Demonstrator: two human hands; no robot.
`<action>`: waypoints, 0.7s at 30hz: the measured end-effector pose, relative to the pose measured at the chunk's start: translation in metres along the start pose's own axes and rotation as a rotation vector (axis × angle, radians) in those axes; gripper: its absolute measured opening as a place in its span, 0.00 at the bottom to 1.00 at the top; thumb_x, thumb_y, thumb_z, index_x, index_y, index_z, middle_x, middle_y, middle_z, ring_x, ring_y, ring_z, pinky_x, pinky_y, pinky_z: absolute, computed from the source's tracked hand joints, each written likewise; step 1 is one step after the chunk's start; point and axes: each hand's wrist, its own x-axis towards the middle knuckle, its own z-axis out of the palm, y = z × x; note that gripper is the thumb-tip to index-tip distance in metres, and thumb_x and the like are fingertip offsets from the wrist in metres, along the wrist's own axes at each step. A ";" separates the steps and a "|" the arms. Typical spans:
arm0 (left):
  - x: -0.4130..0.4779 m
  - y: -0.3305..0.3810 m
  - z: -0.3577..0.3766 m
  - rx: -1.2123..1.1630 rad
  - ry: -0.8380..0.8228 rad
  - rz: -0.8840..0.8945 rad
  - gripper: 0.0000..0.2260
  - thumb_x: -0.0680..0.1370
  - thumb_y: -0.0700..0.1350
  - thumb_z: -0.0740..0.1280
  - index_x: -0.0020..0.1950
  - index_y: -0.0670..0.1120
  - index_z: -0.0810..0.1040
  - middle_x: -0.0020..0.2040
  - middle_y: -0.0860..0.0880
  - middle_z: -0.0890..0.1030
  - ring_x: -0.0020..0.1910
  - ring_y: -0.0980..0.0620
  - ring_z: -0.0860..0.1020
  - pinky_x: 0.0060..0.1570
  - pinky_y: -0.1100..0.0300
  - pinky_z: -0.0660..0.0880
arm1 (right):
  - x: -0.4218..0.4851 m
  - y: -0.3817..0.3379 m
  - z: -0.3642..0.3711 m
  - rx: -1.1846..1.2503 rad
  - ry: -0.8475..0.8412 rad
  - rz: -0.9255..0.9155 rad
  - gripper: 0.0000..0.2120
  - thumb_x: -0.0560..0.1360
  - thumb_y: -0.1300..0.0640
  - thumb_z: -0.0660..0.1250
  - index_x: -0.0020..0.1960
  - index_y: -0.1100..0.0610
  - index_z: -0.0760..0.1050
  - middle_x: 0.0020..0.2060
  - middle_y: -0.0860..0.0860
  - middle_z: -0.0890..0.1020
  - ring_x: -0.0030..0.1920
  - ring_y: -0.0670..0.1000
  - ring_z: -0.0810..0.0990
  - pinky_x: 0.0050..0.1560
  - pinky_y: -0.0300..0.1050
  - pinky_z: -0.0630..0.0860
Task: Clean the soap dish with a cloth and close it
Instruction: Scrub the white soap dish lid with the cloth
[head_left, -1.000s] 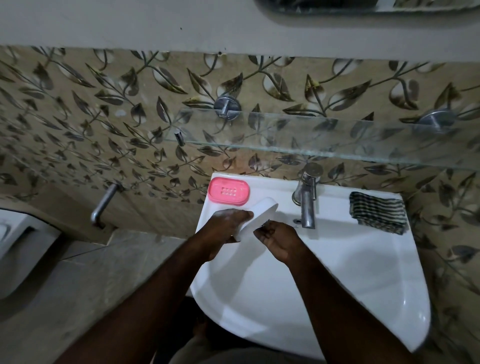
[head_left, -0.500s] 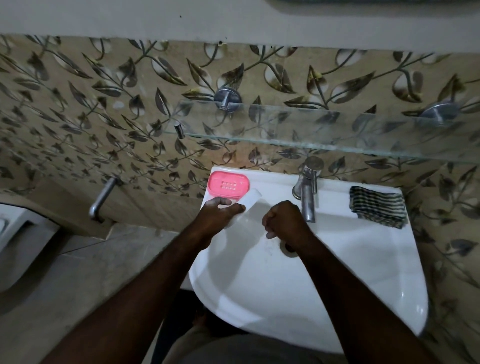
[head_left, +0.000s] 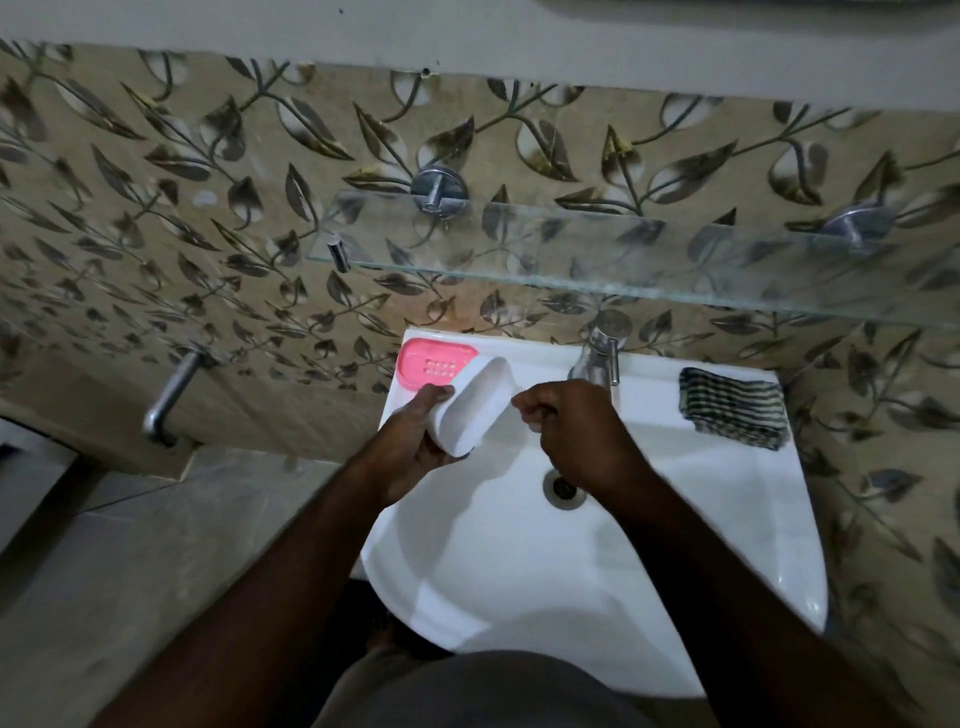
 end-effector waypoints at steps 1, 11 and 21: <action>0.000 -0.002 -0.002 -0.063 -0.006 -0.013 0.14 0.78 0.49 0.63 0.61 0.44 0.75 0.52 0.43 0.78 0.49 0.45 0.77 0.44 0.50 0.79 | -0.002 0.004 0.004 -0.033 -0.034 0.017 0.20 0.69 0.74 0.57 0.51 0.62 0.83 0.41 0.57 0.85 0.44 0.56 0.84 0.50 0.53 0.81; -0.014 -0.008 -0.021 -0.263 -0.160 0.056 0.38 0.63 0.48 0.74 0.70 0.38 0.68 0.60 0.35 0.74 0.56 0.38 0.75 0.46 0.51 0.79 | -0.025 -0.033 -0.034 0.327 0.454 -0.143 0.13 0.66 0.65 0.76 0.33 0.54 0.73 0.24 0.48 0.74 0.25 0.43 0.69 0.27 0.40 0.71; -0.015 -0.021 -0.018 -0.300 -0.428 0.095 0.32 0.56 0.44 0.72 0.61 0.42 0.78 0.56 0.36 0.76 0.61 0.33 0.70 0.58 0.37 0.69 | -0.042 0.068 0.034 0.123 0.151 0.144 0.14 0.62 0.71 0.70 0.38 0.53 0.73 0.33 0.50 0.75 0.31 0.42 0.71 0.32 0.39 0.68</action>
